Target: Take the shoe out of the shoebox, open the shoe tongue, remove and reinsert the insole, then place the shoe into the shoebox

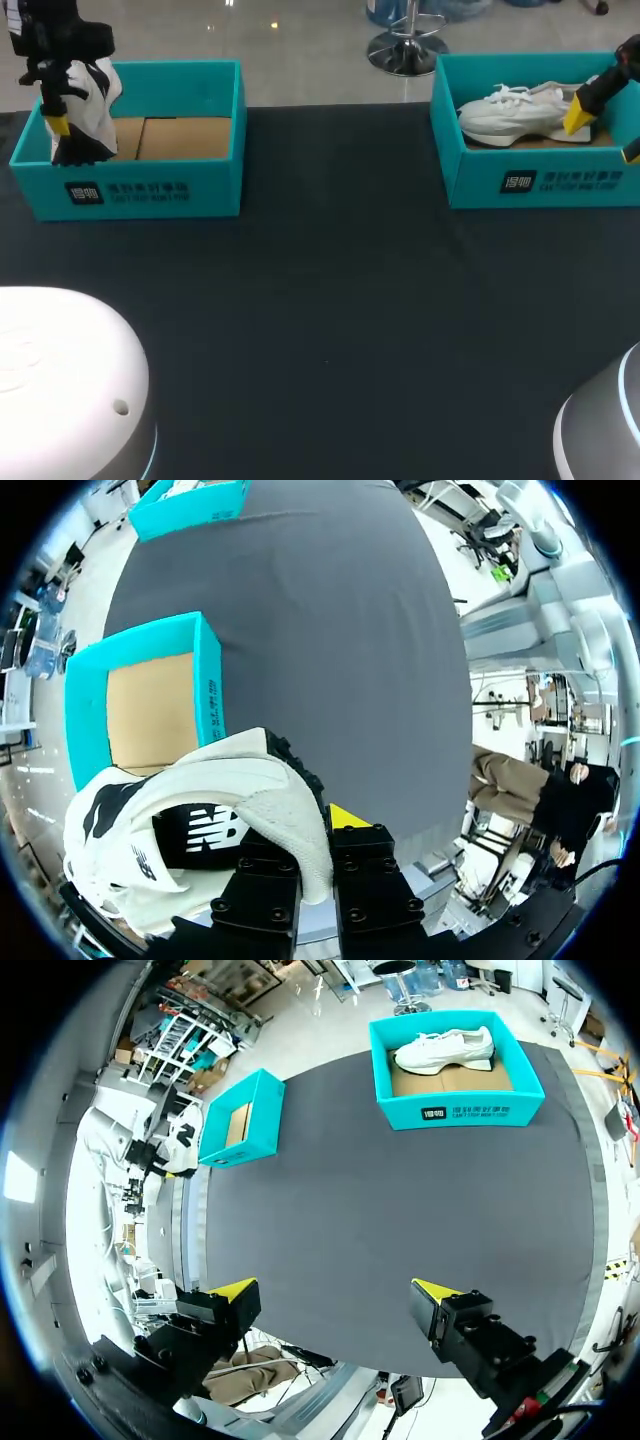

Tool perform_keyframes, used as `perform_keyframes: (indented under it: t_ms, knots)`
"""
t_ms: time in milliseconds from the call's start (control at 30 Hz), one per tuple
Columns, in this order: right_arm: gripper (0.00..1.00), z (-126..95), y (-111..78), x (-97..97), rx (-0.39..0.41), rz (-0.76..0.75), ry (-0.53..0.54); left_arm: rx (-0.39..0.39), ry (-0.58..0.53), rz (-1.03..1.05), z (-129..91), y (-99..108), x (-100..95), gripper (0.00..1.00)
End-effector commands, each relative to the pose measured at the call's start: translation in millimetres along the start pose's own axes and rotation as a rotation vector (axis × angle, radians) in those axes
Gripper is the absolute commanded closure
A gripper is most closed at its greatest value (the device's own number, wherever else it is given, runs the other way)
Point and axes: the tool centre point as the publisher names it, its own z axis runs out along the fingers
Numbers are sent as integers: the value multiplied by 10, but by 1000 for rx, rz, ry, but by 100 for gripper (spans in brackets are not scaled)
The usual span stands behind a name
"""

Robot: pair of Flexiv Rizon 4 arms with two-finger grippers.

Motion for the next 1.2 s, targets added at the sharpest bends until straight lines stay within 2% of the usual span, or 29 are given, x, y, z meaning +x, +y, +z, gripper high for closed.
perform_keyframes:
  t_ms: [33,67,100,200,333,567,1200]
  knots:
    - [0,-2,28,14,5,1,-3,-120,-39,497,-18,243,-145,100]
    - [0,-2,28,14,5,1,-3,-135,-46,619,-13,310,-145,100]
    - [0,-2,28,14,5,1,-3,-138,-94,678,-15,384,-140,100]
    - [0,-2,28,14,5,1,-3,-200,-133,882,-22,589,-156,100]
    - [0,-2,28,14,5,1,-3,-349,-70,1085,11,754,-198,100]
    - [0,-2,28,14,5,1,-3,-487,90,1508,84,1009,-195,100]
    - [0,-2,28,14,5,1,-3,-487,90,1508,84,1009,-195,100]
